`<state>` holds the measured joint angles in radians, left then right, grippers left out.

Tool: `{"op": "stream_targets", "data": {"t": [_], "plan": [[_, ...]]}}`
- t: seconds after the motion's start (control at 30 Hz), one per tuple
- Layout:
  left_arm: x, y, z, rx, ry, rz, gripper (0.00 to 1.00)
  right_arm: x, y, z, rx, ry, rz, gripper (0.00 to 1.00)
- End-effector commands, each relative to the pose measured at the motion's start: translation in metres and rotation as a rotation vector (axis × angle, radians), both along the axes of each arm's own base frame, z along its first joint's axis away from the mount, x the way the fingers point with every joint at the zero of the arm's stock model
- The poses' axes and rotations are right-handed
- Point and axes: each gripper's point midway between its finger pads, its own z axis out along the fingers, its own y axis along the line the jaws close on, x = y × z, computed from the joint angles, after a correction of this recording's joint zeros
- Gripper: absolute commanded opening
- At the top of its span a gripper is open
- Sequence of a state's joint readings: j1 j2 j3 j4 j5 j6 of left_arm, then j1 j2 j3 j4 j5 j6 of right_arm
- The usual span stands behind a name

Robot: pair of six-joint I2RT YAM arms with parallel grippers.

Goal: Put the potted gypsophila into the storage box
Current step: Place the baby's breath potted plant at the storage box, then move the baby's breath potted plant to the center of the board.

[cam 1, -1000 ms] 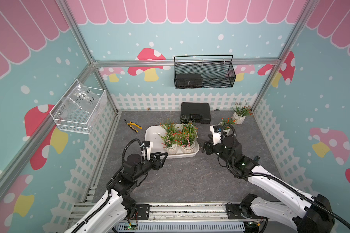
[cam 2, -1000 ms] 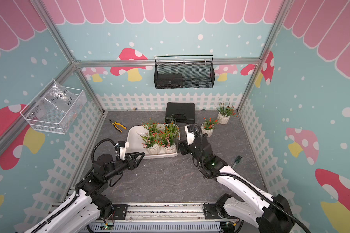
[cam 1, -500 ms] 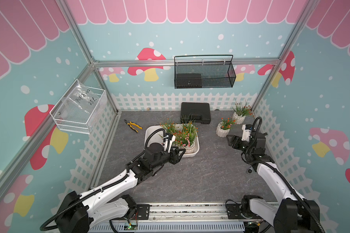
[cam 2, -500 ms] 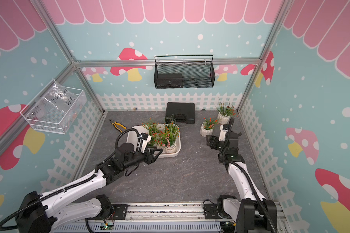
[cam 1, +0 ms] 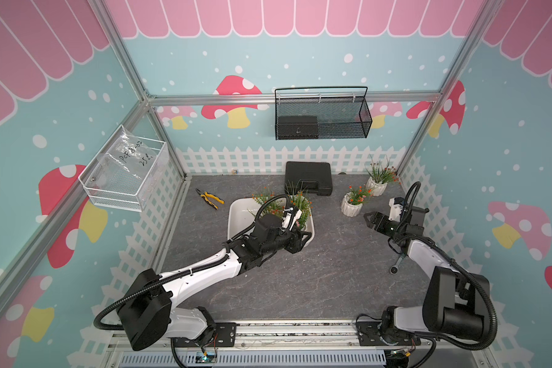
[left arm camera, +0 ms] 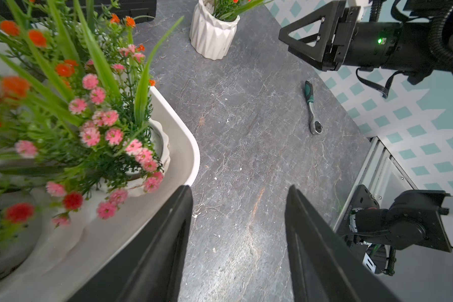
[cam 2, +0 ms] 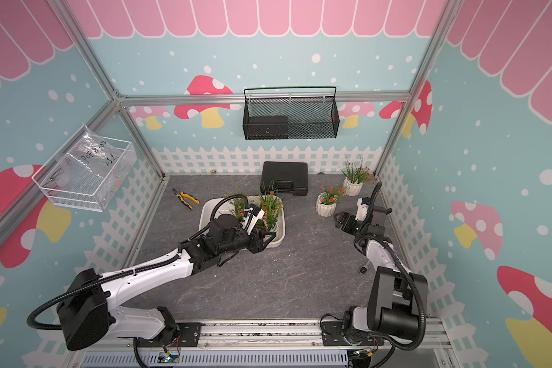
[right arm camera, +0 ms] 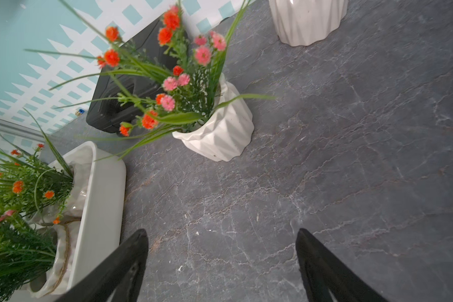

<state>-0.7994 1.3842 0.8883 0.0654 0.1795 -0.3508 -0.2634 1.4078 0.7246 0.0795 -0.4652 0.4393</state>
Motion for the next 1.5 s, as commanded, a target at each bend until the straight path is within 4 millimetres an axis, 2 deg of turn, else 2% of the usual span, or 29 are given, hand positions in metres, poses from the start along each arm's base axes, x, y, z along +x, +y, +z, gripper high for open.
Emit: {"op": "stream_targets", "data": {"t": [0.0, 0.23, 0.43, 0.53, 0.7, 0.8, 0.87, 1.07, 1.23, 1.47], "plan": [[0.004, -0.017, 0.017, -0.023, -0.04, -0.054, 0.58, 0.01, -0.011, 0.005, 0.012, -0.039, 0.013, 0.89], [0.013, -0.034, 0.011, 0.006, -0.054, -0.106, 0.58, 0.028, -0.034, -0.009, 0.058, -0.004, -0.032, 0.86], [0.014, -0.039, 0.015, -0.004, -0.086, -0.129, 0.58, 0.053, -0.056, -0.013, 0.082, 0.008, -0.074, 0.76], [0.013, -0.04, 0.013, -0.001, -0.104, -0.143, 0.58, 0.069, -0.061, -0.018, 0.111, 0.016, -0.084, 0.67], [0.011, -0.04, 0.01, 0.001, -0.102, -0.151, 0.58, 0.092, -0.059, -0.026, 0.178, 0.007, -0.055, 0.51], [0.01, -0.04, 0.01, 0.004, -0.099, -0.153, 0.58, 0.102, -0.056, -0.022, 0.184, -0.023, -0.053, 0.43], [0.01, -0.039, 0.01, 0.008, -0.102, -0.152, 0.58, 0.108, -0.057, -0.035, 0.197, -0.009, -0.066, 0.38], [0.012, -0.035, 0.007, 0.035, -0.102, -0.136, 0.58, 0.131, -0.049, -0.041, 0.195, -0.057, -0.006, 0.2], [0.017, -0.031, 0.0, 0.056, -0.088, -0.107, 0.58, 0.146, -0.038, -0.043, 0.141, -0.096, 0.069, 0.14], [0.021, -0.026, 0.002, 0.054, -0.081, -0.086, 0.58, 0.161, -0.027, -0.05, 0.126, -0.117, 0.119, 0.1]]}}
